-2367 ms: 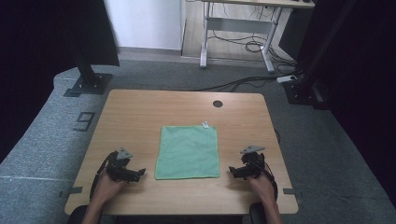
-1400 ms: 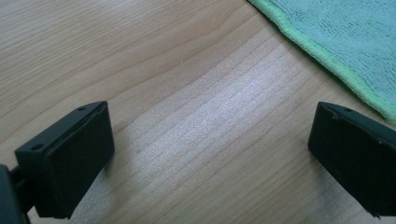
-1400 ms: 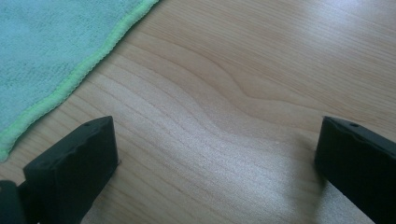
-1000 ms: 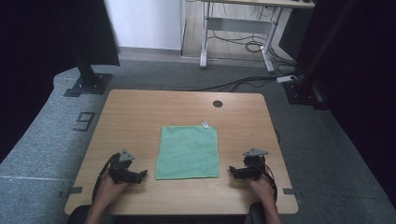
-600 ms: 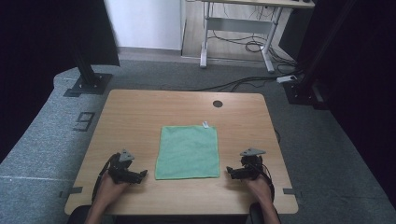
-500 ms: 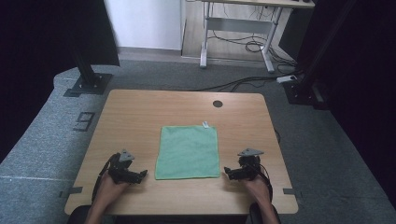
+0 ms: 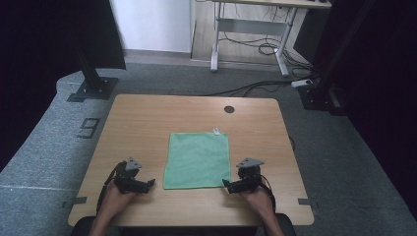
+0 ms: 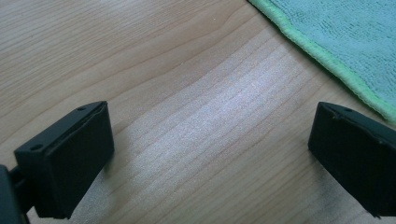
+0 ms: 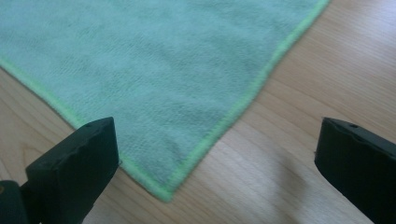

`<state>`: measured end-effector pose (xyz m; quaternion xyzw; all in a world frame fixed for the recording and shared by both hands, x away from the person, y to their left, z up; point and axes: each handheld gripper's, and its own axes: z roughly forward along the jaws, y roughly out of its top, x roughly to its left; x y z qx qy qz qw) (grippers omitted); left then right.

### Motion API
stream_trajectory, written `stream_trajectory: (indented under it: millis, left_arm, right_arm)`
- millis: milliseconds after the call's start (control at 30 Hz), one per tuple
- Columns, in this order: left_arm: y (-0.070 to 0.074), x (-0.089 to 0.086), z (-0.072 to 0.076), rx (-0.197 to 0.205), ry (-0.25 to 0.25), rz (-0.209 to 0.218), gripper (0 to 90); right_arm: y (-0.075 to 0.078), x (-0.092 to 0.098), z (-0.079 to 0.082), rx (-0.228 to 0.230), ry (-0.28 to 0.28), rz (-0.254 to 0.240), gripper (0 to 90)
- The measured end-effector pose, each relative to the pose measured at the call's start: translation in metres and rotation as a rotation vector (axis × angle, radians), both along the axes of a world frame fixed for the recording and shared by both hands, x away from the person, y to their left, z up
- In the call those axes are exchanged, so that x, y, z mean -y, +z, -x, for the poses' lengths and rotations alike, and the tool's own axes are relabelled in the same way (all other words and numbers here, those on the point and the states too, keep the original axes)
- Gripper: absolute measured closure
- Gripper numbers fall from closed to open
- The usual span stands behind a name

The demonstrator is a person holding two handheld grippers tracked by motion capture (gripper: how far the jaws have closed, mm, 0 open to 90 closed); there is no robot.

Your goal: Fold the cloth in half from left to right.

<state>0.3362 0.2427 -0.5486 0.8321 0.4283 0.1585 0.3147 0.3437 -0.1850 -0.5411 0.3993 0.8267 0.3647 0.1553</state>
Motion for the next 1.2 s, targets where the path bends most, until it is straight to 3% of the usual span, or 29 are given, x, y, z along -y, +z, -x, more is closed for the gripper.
stream_trajectory:
  millis: [233,367,633,1200]
  left_arm:
    - [0.000,0.000,0.000,0.000,0.000,0.000,0.0]
    - [0.000,0.000,0.000,0.000,0.000,0.000,0.0]
    - [0.000,0.000,0.000,0.000,0.000,0.000,0.0]
    - [0.000,0.000,0.000,0.000,0.000,0.001,0.0]
  right_arm:
    - [-0.002,-0.002,0.000,0.015,-0.018,0.051,2.8]
    - [-0.006,0.000,-0.001,-0.001,-0.028,0.101,3.8]
    - [-0.007,0.007,-0.003,-0.018,-0.047,0.100,3.2]
    - [-0.006,0.040,-0.010,-0.023,-0.143,0.114,3.0]
